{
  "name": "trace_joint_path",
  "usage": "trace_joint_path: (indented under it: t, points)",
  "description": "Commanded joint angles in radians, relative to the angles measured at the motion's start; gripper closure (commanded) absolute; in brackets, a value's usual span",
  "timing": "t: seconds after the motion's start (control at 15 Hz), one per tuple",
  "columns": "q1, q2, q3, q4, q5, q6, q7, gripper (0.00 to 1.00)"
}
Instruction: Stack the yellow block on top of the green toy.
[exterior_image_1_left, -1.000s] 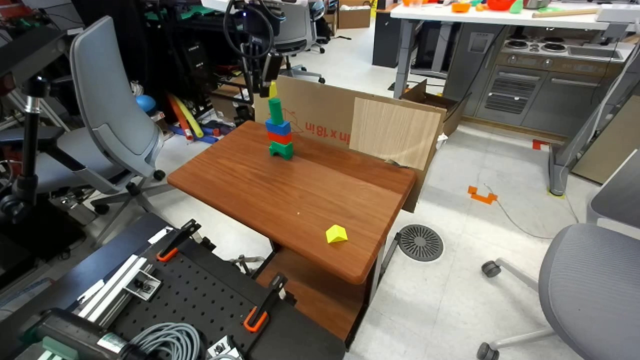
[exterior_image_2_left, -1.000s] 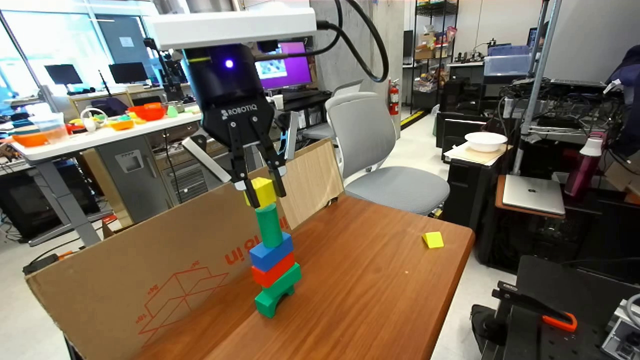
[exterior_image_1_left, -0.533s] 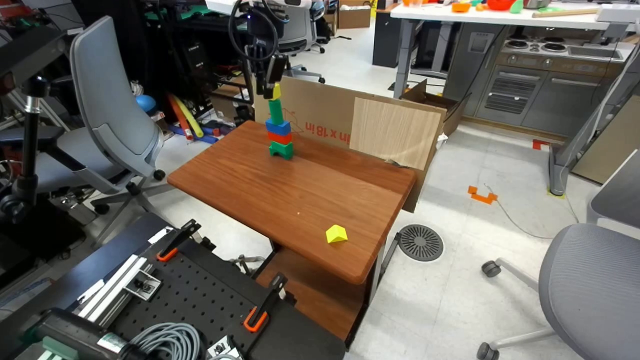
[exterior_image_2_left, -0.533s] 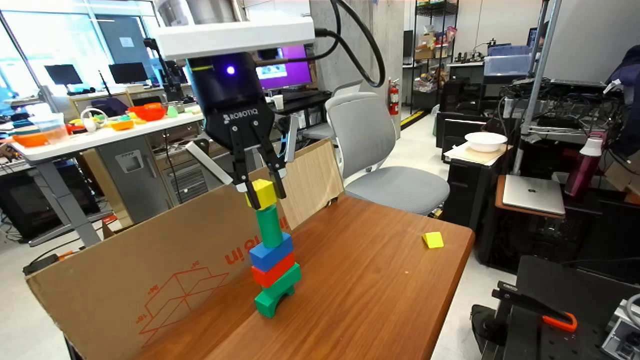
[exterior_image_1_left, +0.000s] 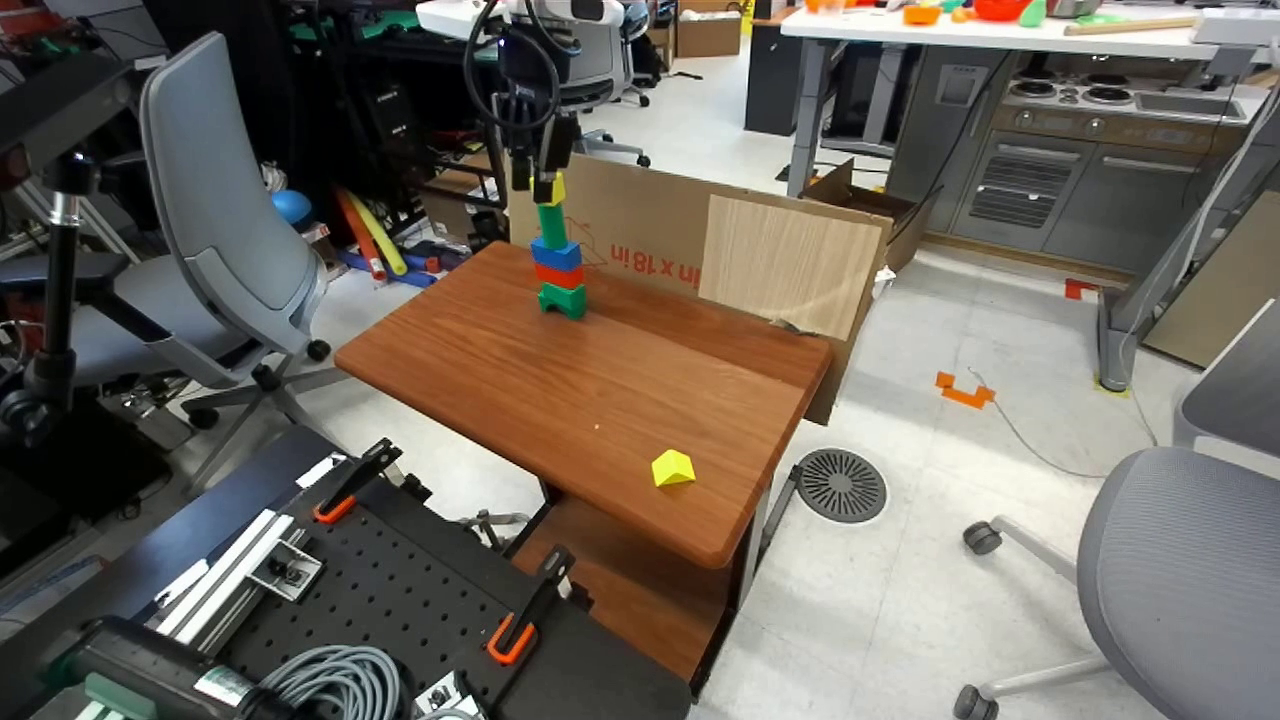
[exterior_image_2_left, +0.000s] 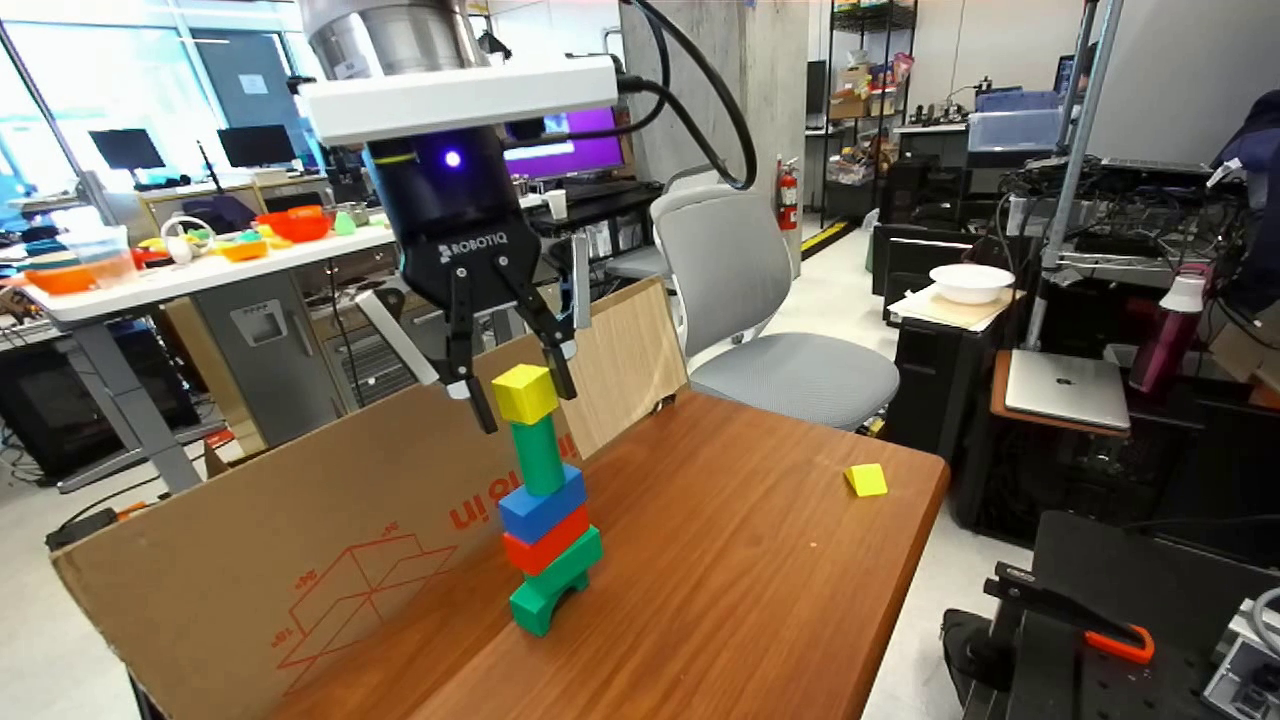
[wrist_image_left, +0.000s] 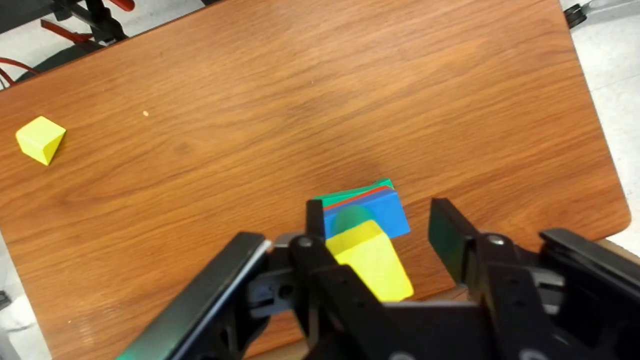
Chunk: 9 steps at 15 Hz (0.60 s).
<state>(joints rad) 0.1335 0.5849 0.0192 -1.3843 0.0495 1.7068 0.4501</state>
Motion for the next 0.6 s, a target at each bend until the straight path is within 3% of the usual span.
trace_joint_path:
  t: [0.0, 0.13, 0.53]
  points:
    - [0.024, 0.005, -0.007, 0.025, -0.021, -0.015, -0.004, 0.12]
    - [0.033, -0.027, -0.004, -0.006, -0.031, -0.012, -0.019, 0.01]
    - [0.055, -0.219, 0.011, -0.219, -0.057, 0.042, -0.075, 0.0]
